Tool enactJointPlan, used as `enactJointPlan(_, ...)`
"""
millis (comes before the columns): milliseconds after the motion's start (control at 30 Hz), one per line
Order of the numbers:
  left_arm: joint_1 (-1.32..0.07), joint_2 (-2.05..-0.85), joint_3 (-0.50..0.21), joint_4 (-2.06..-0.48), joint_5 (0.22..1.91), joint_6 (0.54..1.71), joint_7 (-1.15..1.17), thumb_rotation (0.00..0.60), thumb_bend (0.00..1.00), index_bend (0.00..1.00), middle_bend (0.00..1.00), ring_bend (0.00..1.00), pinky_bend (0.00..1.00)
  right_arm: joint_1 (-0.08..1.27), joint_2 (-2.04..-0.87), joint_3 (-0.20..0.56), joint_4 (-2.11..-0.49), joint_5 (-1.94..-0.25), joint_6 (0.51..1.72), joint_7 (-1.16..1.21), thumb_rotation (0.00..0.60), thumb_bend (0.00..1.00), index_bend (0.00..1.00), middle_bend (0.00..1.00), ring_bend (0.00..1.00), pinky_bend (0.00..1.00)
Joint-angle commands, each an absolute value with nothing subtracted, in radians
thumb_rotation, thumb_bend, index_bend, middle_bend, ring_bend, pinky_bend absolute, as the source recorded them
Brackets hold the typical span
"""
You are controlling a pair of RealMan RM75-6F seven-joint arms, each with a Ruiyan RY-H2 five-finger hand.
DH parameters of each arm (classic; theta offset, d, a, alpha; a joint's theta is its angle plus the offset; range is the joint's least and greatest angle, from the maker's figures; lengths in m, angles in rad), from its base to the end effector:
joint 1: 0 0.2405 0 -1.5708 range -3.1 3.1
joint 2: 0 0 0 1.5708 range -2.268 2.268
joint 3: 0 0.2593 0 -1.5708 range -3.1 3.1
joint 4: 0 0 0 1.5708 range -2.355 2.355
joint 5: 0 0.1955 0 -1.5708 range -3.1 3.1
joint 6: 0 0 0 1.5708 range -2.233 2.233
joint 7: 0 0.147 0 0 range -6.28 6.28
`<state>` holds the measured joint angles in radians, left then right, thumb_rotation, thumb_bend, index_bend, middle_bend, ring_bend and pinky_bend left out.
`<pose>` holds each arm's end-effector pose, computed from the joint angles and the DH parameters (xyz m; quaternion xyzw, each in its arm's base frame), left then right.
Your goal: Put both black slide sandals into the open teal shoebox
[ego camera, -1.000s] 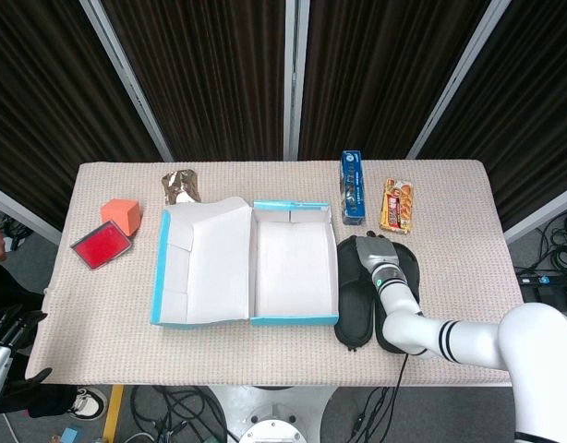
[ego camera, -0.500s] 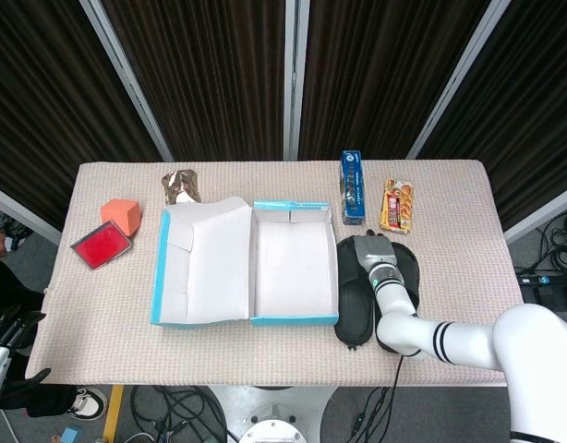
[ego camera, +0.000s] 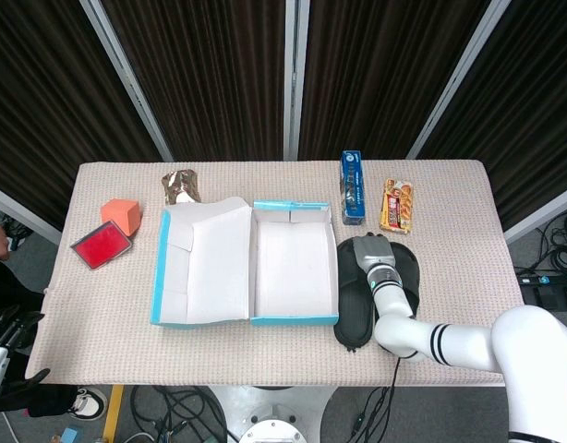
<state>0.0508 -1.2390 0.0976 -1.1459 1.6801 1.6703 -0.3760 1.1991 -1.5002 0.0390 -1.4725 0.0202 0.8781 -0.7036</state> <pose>-0.3681 0.1095 0.1699 -0.6221 -0.3997 -0.4003 0.5413 -0.1442 -0.3933 -0.0073 0.6946 -0.5174 0.1361 0.4809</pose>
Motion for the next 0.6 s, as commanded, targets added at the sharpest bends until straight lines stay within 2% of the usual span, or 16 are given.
enactJointPlan(33, 0.050, -1.241, 0.098, -1.145, 1.680, 1.669, -0.377, 0.600, 0.00, 0.17, 0.19, 0.05, 0.10, 1.186, -1.502, 0.049, -1.474, -0.005, 0.896, -0.702, 0.600, 0.09, 0.41, 0.40, 0.14, 0.18)
enactJointPlan(400, 0.049, -1.239, 0.100, -1.147, 1.679, 1.660, -0.380, 0.600, 0.00, 0.17, 0.19, 0.05, 0.10, 1.142, -1.490, 0.073, -1.493, -0.071, 0.923, -0.697, 0.600, 0.12, 0.47, 0.46, 0.18, 0.21)
enactJointPlan(600, 0.047, -1.237, 0.103, -1.152, 1.683, 1.657, -0.377, 0.600, 0.00, 0.17, 0.19, 0.05, 0.10, 1.099, -1.420, 0.094, -1.575, -0.170, 0.958, -0.653, 0.600, 0.14, 0.51, 0.48, 0.21, 0.24)
